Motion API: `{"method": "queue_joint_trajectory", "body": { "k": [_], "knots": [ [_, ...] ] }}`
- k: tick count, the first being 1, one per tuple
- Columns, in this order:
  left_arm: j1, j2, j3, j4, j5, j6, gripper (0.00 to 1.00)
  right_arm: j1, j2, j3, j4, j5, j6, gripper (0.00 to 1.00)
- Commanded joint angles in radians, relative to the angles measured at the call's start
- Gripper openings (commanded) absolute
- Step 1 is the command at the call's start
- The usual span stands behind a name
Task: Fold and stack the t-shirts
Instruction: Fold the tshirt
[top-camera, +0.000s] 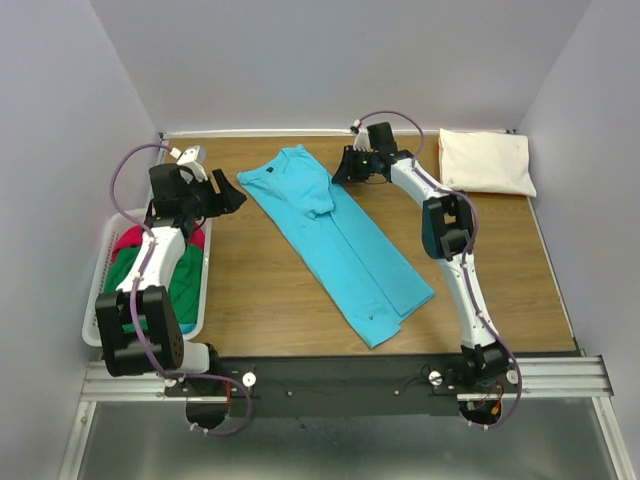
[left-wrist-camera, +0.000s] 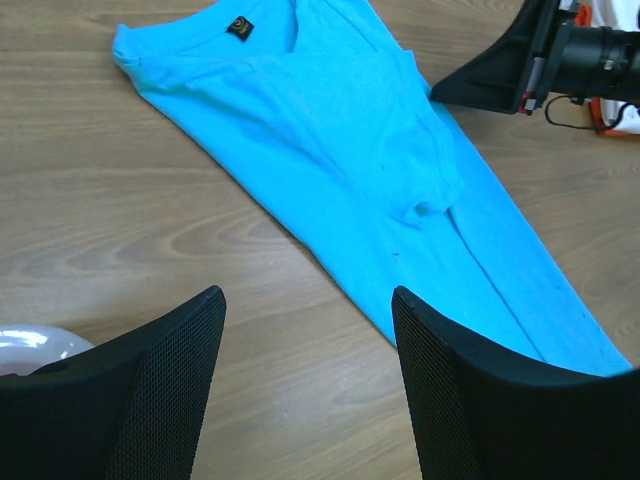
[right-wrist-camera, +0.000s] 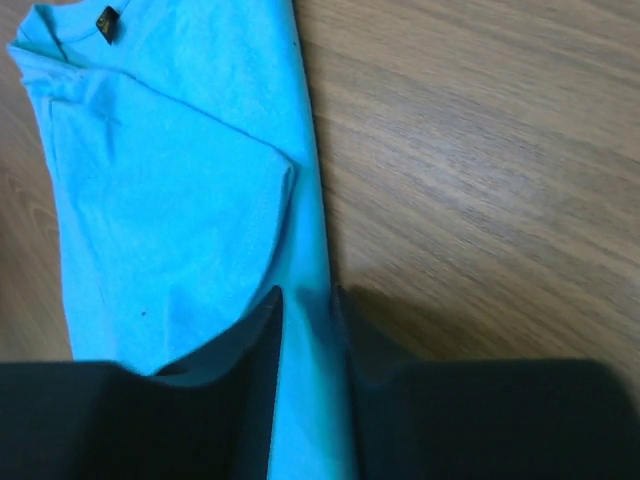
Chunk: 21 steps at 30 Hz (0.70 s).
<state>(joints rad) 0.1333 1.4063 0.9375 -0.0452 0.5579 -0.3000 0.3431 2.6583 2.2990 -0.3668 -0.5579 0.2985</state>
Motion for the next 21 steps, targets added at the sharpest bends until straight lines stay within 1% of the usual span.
{"method": "queue_joint_trajectory", "body": {
  "k": [1, 3, 4, 6, 7, 10, 14, 15, 16, 17, 18, 19, 20, 21],
  "knots": [
    [-0.001, -0.084, -0.022, 0.001, 0.073, 0.027, 0.75, 0.007, 0.009, -0.059, -0.086, -0.013, 0.002, 0.26],
    [-0.001, -0.101, -0.045, 0.001, 0.088, 0.029, 0.75, 0.004, -0.003, -0.069, -0.086, 0.010, -0.004, 0.14],
    [-0.001, -0.113, -0.052, 0.010, 0.099, 0.038, 0.74, 0.004, -0.021, -0.085, -0.087, 0.068, -0.009, 0.05],
    [-0.001, -0.121, -0.069, 0.015, 0.166, 0.062, 0.74, -0.007, -0.043, -0.099, -0.086, 0.128, -0.006, 0.00],
    [-0.003, -0.124, -0.069, 0.013, 0.186, 0.073, 0.74, -0.016, -0.064, -0.114, -0.086, 0.174, 0.005, 0.00],
    [-0.015, -0.125, -0.060, -0.012, 0.212, 0.105, 0.74, -0.062, -0.100, -0.153, -0.084, 0.220, 0.013, 0.00],
    [-0.090, -0.110, -0.043, -0.019, 0.220, 0.113, 0.73, -0.131, -0.191, -0.251, -0.084, 0.251, 0.016, 0.00],
    [-0.130, -0.106, -0.029, -0.025, 0.220, 0.119, 0.73, -0.156, -0.208, -0.307, -0.083, 0.253, 0.014, 0.00],
    [-0.132, -0.099, -0.023, -0.033, 0.217, 0.128, 0.73, -0.167, -0.224, -0.334, -0.084, 0.254, 0.010, 0.00],
    [-0.202, -0.090, -0.007, -0.051, 0.200, 0.134, 0.73, -0.188, -0.265, -0.398, -0.084, 0.263, 0.002, 0.00],
    [-0.225, -0.084, 0.000, -0.064, 0.191, 0.143, 0.73, -0.197, -0.285, -0.427, -0.084, 0.272, -0.001, 0.00],
    [-0.254, -0.076, 0.007, -0.080, 0.180, 0.157, 0.73, -0.207, -0.310, -0.456, -0.084, 0.292, -0.012, 0.02],
    [-0.279, -0.072, 0.012, -0.085, 0.171, 0.163, 0.73, -0.216, -0.330, -0.487, -0.083, 0.299, -0.019, 0.09],
    [-0.332, -0.069, 0.017, -0.091, 0.154, 0.167, 0.73, -0.228, -0.371, -0.528, -0.084, 0.303, -0.031, 0.18]
  ]
}}
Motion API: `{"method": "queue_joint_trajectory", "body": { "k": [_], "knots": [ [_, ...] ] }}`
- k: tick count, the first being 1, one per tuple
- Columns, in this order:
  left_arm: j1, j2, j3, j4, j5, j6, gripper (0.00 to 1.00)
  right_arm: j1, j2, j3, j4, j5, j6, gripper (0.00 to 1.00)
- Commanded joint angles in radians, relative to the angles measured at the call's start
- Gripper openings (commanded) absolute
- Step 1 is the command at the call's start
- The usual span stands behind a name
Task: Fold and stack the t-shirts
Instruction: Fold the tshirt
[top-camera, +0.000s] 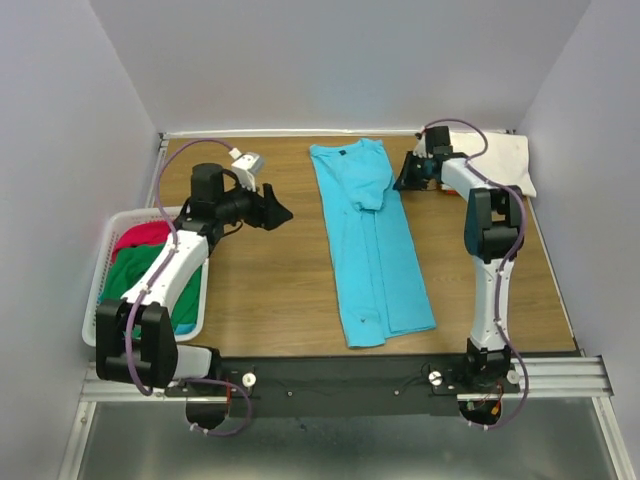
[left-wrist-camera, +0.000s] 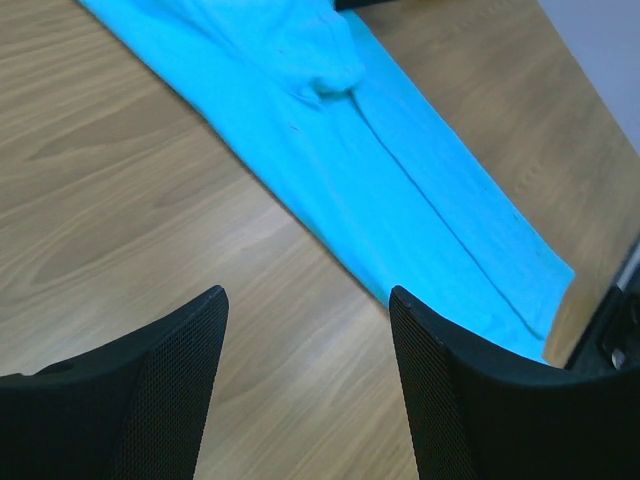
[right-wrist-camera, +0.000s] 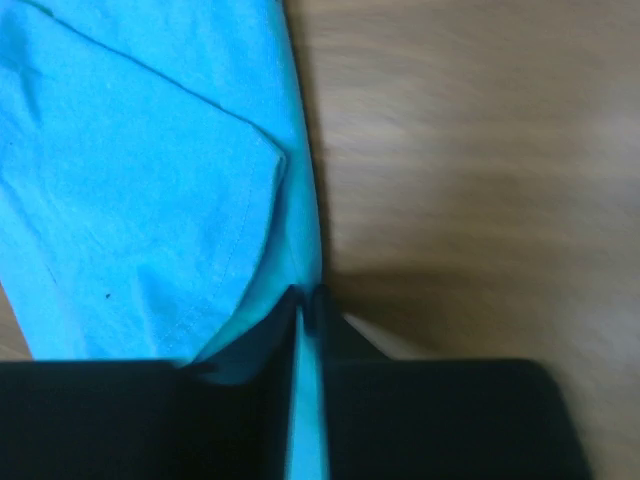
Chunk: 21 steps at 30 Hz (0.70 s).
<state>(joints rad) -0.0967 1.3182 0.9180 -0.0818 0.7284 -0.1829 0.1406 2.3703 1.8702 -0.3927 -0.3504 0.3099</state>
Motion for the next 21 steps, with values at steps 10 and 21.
{"method": "queue_joint_trajectory", "body": {
  "k": [10, 21],
  "knots": [
    [-0.429, -0.019, -0.005, -0.136, -0.153, 0.137, 0.73, -0.038, -0.448, -0.319, -0.176, -0.085, -0.513, 0.65],
    [-0.848, 0.010, -0.028, -0.193, -0.408, 0.053, 0.74, -0.036, -0.917, -0.857, -0.624, -0.542, -1.555, 1.00]
  ]
}}
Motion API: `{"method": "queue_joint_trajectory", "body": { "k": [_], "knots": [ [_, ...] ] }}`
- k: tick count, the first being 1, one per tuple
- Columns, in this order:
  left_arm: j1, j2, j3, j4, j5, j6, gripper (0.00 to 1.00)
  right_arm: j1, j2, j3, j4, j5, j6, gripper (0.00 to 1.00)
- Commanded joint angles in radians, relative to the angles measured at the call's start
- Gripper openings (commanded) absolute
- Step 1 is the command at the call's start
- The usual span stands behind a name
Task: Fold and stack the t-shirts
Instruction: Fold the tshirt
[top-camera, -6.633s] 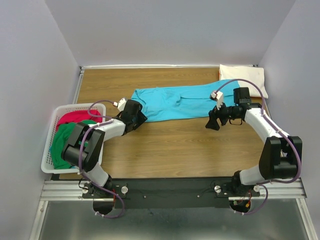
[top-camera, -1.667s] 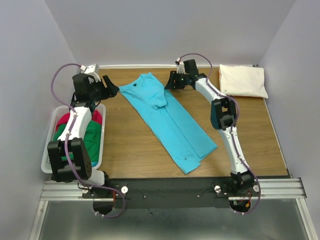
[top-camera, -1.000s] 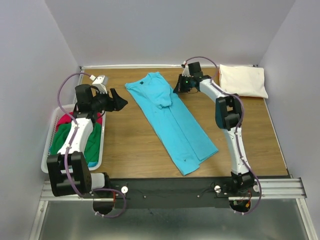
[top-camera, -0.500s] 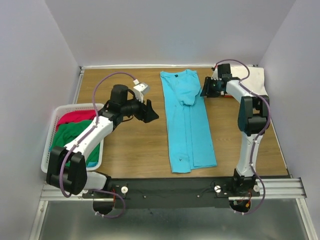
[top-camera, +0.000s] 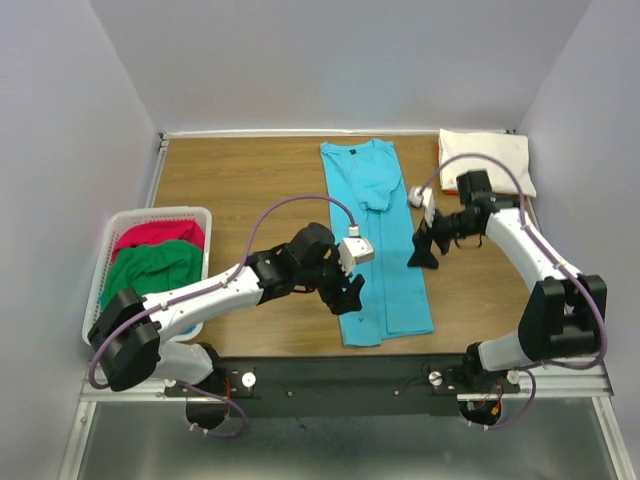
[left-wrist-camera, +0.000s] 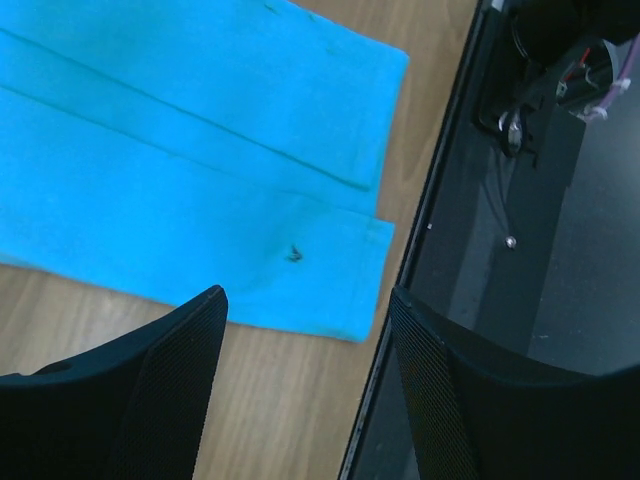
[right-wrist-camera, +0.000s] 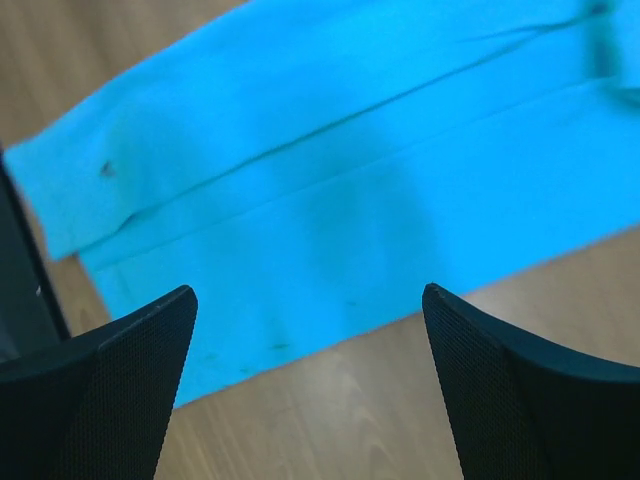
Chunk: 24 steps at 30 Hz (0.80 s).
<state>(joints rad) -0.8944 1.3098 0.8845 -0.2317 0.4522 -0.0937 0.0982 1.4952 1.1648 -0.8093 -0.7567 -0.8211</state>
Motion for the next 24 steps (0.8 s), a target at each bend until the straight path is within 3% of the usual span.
{"method": "queue_joint_trajectory", "body": {
  "k": [1, 6, 8, 12, 14, 19, 21, 24],
  "knots": [
    [-0.084, 0.023, 0.004, -0.049, -0.170, -0.044, 0.74, 0.009, -0.085, -0.233, -0.237, -0.136, -0.475, 1.00],
    [-0.156, -0.007, -0.019, -0.049, -0.277, -0.133, 0.79, 0.054, -0.187, -0.353, -0.260, -0.119, -0.619, 1.00],
    [-0.166, -0.027, -0.030, -0.047, -0.279, -0.152, 0.81, 0.070, -0.248, -0.387, -0.228, -0.095, -0.613, 1.00],
    [-0.158, -0.070, -0.065, -0.031, -0.309, -0.181, 0.97, 0.138, -0.303, -0.461, -0.177, 0.008, -0.598, 0.99],
    [-0.135, -0.099, -0.065, -0.031, -0.328, -0.187, 0.98, 0.170, -0.325, -0.479, -0.156, 0.040, -0.569, 0.98],
    [-0.020, -0.141, -0.018, -0.041, -0.237, -0.127, 0.98, 0.310, -0.385, -0.559, -0.074, 0.118, -0.500, 0.96],
    [-0.018, -0.147, 0.025, -0.102, -0.262, -0.051, 0.98, 0.339, -0.397, -0.576, -0.060, 0.141, -0.486, 0.95],
    [-0.018, -0.176, 0.105, -0.135, -0.433, 0.056, 0.98, 0.362, -0.409, -0.600, -0.035, 0.154, -0.469, 0.94]
  ]
}}
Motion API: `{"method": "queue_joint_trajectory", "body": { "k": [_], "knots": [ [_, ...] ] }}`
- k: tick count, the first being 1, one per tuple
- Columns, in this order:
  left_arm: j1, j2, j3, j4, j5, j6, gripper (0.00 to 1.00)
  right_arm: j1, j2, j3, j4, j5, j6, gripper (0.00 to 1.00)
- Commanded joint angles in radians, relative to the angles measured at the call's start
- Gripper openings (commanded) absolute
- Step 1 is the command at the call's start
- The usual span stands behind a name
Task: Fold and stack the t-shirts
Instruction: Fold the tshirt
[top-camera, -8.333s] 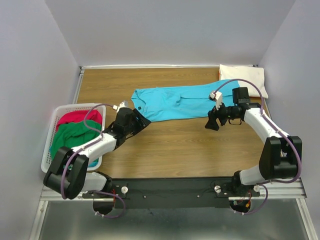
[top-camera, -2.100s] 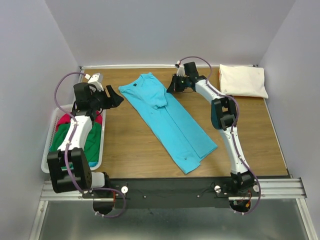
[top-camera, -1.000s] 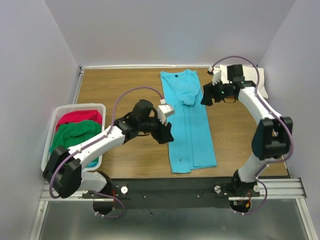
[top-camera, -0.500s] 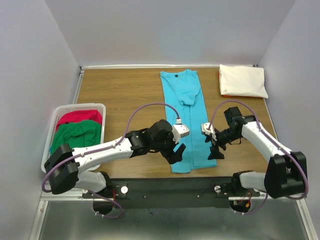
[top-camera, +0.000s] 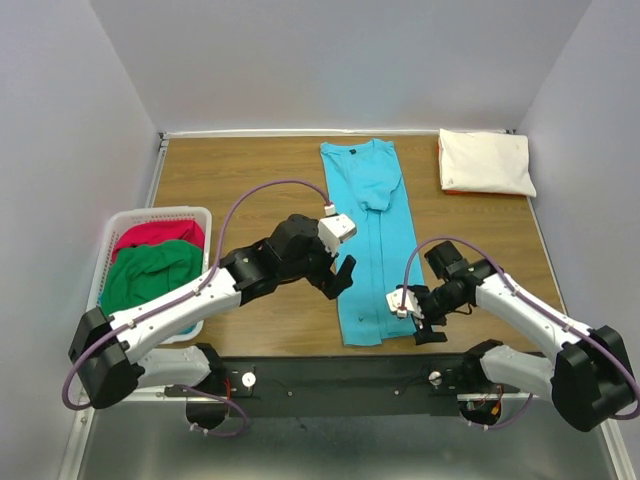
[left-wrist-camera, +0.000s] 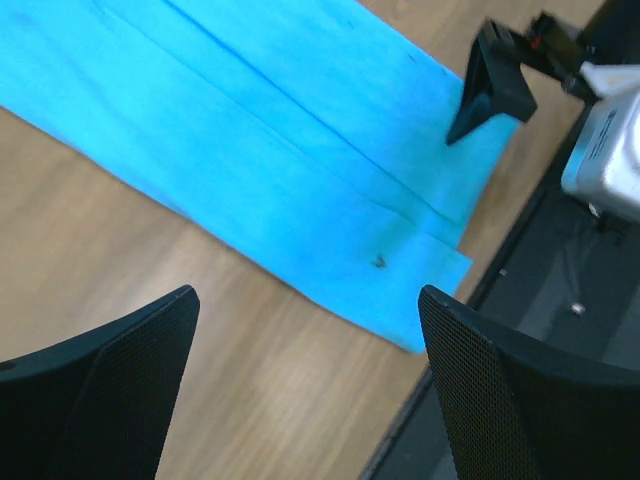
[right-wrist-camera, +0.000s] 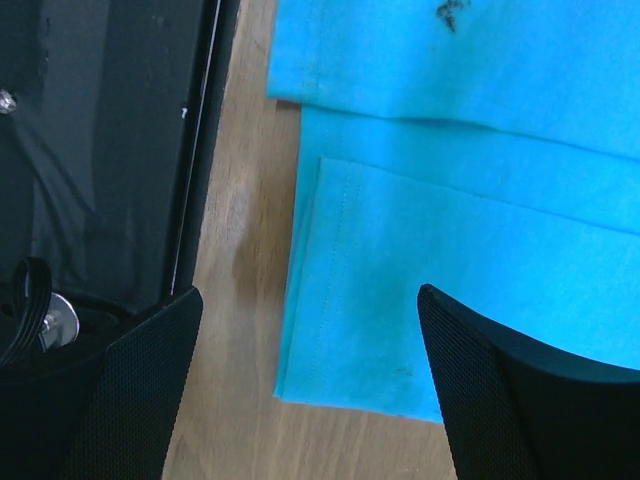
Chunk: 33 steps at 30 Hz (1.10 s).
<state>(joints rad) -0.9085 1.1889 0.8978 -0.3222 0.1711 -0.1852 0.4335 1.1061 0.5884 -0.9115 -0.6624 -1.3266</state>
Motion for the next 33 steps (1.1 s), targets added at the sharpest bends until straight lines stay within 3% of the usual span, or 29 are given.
{"method": "queue_joint_trajectory", "body": {
  "k": [1, 6, 13, 16, 20, 33],
  "knots": [
    [-0.004, -0.084, 0.095, -0.035, -0.163, 0.179, 0.98, 0.037, -0.022, -0.038, 0.075, 0.064, 0.046, 0.92],
    [-0.006, -0.189, -0.017, 0.116, -0.160, 0.384, 0.98, 0.085, -0.037, -0.062, 0.123, 0.104, 0.081, 0.91],
    [-0.006, -0.161, -0.104, 0.086, -0.177, 0.481, 0.98, 0.125, -0.022, -0.078, 0.143, 0.136, 0.075, 0.91],
    [-0.084, -0.183, -0.181, 0.118, -0.177, 0.562, 0.98, 0.148, -0.008, -0.073, 0.149, 0.141, 0.087, 0.90],
    [-0.148, -0.239, -0.237, 0.115, -0.065, 0.725, 0.98, 0.172, 0.003, -0.073, 0.151, 0.147, 0.095, 0.88],
    [-0.208, -0.307, -0.342, 0.210, -0.039, 0.787, 0.97, 0.247, 0.054, -0.079, 0.212, 0.181, 0.162, 0.81]
  ]
}}
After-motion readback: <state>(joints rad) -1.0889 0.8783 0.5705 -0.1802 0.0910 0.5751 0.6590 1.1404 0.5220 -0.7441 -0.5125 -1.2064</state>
